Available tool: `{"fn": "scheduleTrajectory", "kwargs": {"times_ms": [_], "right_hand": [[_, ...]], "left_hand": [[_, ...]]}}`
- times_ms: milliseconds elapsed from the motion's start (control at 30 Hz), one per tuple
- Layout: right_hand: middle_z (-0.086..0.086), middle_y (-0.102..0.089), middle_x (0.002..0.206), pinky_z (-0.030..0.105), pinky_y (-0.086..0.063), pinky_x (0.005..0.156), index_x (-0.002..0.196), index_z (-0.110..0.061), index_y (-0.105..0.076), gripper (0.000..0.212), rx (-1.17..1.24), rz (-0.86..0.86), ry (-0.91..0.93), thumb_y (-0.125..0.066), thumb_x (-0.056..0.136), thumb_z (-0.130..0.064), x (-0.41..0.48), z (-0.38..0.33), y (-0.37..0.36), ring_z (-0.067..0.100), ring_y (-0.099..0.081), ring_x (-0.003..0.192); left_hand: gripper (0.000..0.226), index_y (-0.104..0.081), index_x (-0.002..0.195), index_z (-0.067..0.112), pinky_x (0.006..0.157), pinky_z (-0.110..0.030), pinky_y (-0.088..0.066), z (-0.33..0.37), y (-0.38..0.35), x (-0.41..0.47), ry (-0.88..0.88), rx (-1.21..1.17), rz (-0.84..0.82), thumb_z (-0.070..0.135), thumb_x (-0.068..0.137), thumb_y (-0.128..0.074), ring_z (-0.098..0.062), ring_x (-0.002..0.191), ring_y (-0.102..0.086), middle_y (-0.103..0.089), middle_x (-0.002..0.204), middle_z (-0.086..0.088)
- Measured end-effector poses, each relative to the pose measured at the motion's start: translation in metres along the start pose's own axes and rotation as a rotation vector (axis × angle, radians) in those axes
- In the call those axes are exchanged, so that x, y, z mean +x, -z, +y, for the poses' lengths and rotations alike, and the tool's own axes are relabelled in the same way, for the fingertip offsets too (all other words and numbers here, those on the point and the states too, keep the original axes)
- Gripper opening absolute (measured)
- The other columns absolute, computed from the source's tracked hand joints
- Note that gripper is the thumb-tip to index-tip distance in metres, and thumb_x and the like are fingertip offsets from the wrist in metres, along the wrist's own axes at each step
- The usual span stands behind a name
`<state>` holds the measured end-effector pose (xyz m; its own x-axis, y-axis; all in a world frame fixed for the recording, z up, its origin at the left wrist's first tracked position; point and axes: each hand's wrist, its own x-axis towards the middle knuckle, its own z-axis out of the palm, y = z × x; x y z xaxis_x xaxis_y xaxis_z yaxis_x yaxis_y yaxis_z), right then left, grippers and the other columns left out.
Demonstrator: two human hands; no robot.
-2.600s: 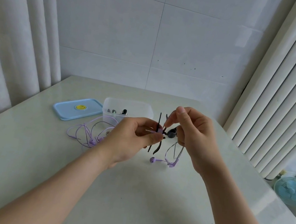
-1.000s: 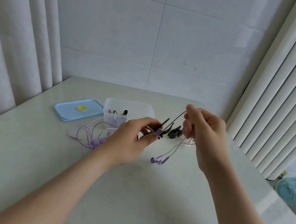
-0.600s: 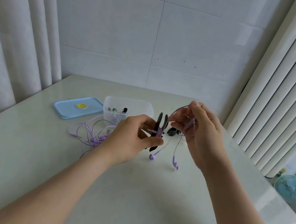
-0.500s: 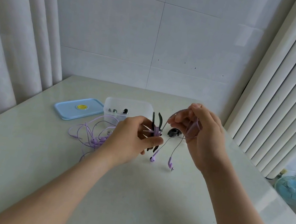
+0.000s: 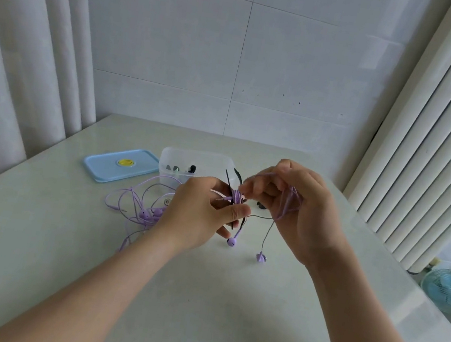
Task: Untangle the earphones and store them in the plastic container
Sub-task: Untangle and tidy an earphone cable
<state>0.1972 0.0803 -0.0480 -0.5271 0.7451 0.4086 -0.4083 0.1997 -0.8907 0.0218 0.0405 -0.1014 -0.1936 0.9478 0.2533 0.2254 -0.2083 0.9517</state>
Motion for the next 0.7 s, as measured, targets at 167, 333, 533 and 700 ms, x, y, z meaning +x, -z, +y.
{"fn": "scheduleTrajectory", "kwargs": {"times_ms": [167,333,533,700], "right_hand": [[0.016,-0.068,0.085,0.041,-0.059,0.080,0.090,0.002,-0.060,0.032,-0.143,0.228,0.031,-0.045,0.112,-0.017,0.004,0.003,0.008,0.040,-0.075,0.092],[0.016,-0.067,0.088,0.039,-0.057,0.070,0.099,-0.001,-0.062,0.035,-0.216,0.303,0.021,-0.044,0.114,-0.026,0.005,0.005,0.014,0.037,-0.075,0.080],[0.011,-0.070,0.081,0.023,-0.033,0.044,0.103,-0.008,-0.060,0.027,-0.365,0.384,0.036,-0.047,0.113,-0.030,0.006,0.012,0.019,0.021,-0.040,0.041],[-0.002,-0.051,0.059,0.025,-0.032,0.047,0.093,-0.014,-0.065,0.026,-0.707,0.504,0.165,-0.053,0.110,-0.030,0.011,0.022,0.027,0.014,-0.037,0.051]], "left_hand": [[0.021,-0.072,0.102,0.011,0.069,-0.045,-0.067,-0.002,-0.004,-0.003,0.029,-0.012,-0.037,0.011,0.087,-0.086,-0.040,0.070,-0.077,-0.078,0.088,-0.011],[0.017,-0.073,0.102,0.012,0.073,-0.046,-0.067,-0.005,-0.005,-0.001,0.018,0.014,-0.063,0.013,0.090,-0.084,-0.039,0.073,-0.076,-0.076,0.093,-0.011],[0.010,-0.074,0.104,0.014,0.076,-0.040,-0.067,-0.003,-0.004,-0.004,-0.005,0.037,-0.103,0.014,0.095,-0.078,-0.035,0.073,-0.077,-0.076,0.094,-0.011],[0.014,-0.077,0.107,0.015,0.080,-0.040,-0.066,-0.001,-0.003,-0.006,-0.036,0.108,-0.176,0.025,0.097,-0.076,-0.026,0.075,-0.080,-0.078,0.094,0.001]]}}
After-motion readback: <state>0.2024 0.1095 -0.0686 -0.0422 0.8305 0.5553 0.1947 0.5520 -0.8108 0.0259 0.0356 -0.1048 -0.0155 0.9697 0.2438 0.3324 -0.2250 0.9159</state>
